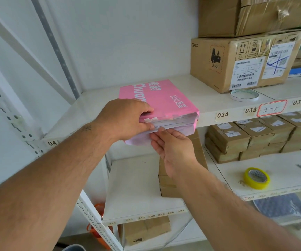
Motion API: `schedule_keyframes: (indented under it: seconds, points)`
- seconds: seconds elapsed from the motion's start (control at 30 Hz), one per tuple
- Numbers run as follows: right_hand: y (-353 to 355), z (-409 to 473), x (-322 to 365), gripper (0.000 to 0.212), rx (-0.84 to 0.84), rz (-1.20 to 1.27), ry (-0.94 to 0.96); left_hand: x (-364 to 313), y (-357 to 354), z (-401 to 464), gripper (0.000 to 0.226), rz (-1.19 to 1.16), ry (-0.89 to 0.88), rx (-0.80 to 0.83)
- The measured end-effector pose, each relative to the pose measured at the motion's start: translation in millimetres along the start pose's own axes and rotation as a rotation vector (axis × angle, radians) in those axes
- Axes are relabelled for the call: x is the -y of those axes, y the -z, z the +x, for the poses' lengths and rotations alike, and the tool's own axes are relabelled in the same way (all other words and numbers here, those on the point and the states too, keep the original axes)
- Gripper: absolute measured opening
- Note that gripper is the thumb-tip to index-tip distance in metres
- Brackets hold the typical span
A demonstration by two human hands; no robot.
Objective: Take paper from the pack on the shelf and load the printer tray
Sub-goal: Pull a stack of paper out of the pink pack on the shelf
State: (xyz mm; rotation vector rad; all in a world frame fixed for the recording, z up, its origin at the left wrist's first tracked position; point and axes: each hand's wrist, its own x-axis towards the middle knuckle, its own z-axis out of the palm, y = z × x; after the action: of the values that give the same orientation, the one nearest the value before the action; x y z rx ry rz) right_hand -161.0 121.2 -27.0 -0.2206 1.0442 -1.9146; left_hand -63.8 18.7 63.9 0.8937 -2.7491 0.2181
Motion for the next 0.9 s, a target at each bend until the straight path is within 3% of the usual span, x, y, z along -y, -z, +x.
schedule_keyframes:
  seconds: [0.9]
  points:
    - [0.0,-0.4,0.0,0.016,0.016,0.001,0.011,-1.1,0.0,-1.2,0.057,0.011,0.0,-0.003]
